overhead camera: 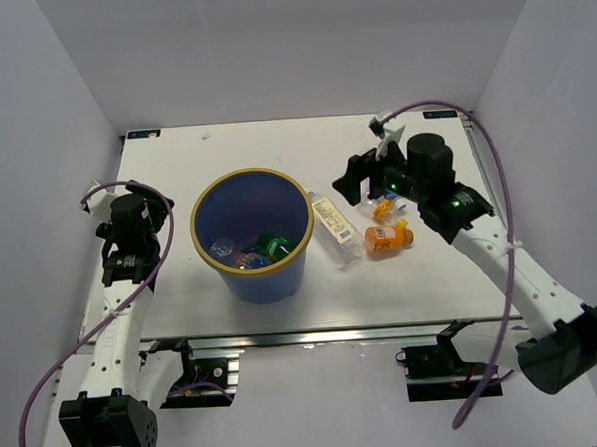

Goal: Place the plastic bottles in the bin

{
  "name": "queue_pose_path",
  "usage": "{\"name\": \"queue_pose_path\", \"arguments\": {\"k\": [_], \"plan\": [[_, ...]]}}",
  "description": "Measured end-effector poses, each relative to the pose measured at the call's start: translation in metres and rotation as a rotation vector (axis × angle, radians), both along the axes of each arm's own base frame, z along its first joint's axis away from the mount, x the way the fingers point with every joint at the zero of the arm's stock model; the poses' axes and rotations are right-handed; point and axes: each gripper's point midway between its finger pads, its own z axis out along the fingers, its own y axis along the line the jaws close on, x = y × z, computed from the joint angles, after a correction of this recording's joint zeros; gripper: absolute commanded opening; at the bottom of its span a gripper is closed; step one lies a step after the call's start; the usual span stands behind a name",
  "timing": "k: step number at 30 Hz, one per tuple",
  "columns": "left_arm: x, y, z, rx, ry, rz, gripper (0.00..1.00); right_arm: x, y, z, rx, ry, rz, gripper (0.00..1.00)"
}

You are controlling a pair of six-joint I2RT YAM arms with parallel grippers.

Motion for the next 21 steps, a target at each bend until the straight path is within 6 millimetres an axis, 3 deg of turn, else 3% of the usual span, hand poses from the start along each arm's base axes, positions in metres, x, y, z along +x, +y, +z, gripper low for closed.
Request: {"name": "queue_pose_path", "arguments": {"k": [3,9,14,21], "plan": [[0.001,0.000,-0.001,0.000,0.000,0.000,0.98,0.013,-0.009,-0.065,-0.055,0.156,-0.028,0.89],[0.005,0.001,-0.006,0.002,0.017,0.003,0.98,0.030,-0.002,-0.143,-0.161,0.345,0.021,0.89],[0.007,0.002,-0.013,0.004,0.039,0.008,0.98,0.032,0.009,-0.177,-0.224,0.395,0.087,0.89],[0.008,0.002,-0.011,0.010,0.033,0.006,0.98,0.026,0.025,-0.208,-0.307,0.412,0.140,0.89]]}}
